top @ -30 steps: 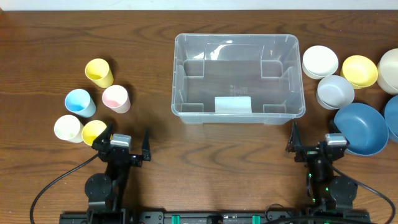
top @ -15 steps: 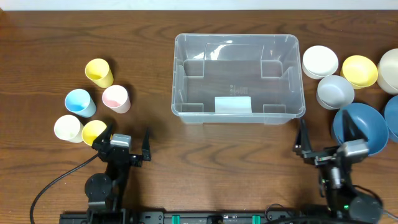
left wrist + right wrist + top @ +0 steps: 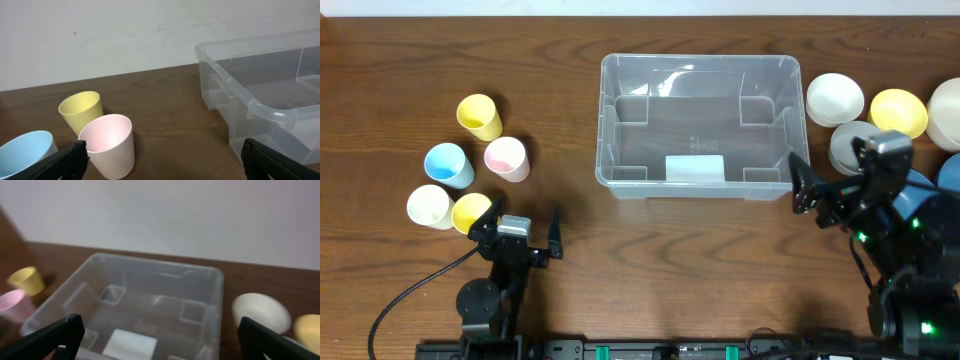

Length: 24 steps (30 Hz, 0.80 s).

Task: Pack container
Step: 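Move the right gripper right toward the dark teal bowl stack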

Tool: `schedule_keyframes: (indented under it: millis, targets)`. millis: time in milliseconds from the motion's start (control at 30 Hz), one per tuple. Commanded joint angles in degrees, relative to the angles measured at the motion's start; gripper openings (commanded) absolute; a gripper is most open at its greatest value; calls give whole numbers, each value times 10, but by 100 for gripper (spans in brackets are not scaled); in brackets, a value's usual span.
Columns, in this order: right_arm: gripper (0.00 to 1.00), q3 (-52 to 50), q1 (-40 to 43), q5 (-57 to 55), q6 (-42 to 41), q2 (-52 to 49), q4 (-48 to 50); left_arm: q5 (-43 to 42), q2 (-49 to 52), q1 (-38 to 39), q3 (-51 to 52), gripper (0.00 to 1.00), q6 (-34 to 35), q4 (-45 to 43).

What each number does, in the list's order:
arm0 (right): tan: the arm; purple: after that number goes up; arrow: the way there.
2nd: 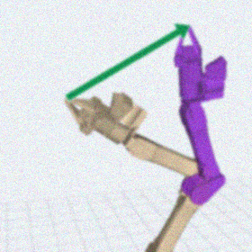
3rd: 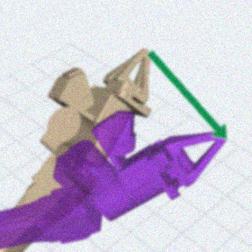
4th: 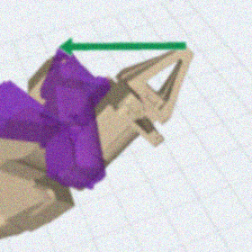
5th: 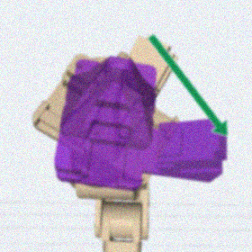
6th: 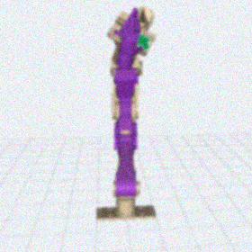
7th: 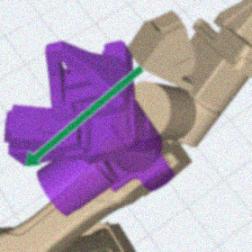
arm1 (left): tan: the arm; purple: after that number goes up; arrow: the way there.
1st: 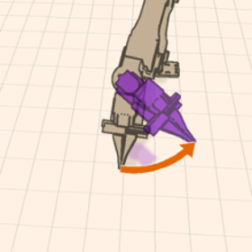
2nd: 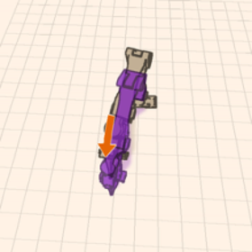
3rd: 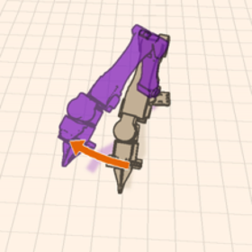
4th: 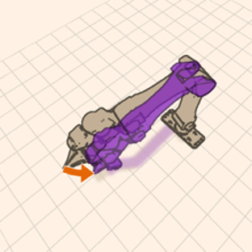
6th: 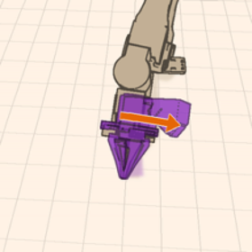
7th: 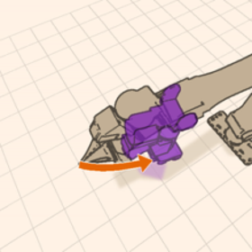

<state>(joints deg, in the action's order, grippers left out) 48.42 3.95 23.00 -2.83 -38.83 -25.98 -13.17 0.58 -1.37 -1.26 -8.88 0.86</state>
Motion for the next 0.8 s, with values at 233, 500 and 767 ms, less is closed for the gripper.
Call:
schedule_keyframes:
  millis: [233, 500, 767]
  targets:
    - [99, 80, 73, -33, -100, -39, -17, -8, -3, -2, 10, 98, -3, 19]
    - [99, 146, 185, -74, -205, -183, -184, -8, -3, -2, 10, 98, -3, 19]
    - [99, 145, 277, -74, -313, -342, -228, -8, -3, -2, 10, 98, -3, 19]
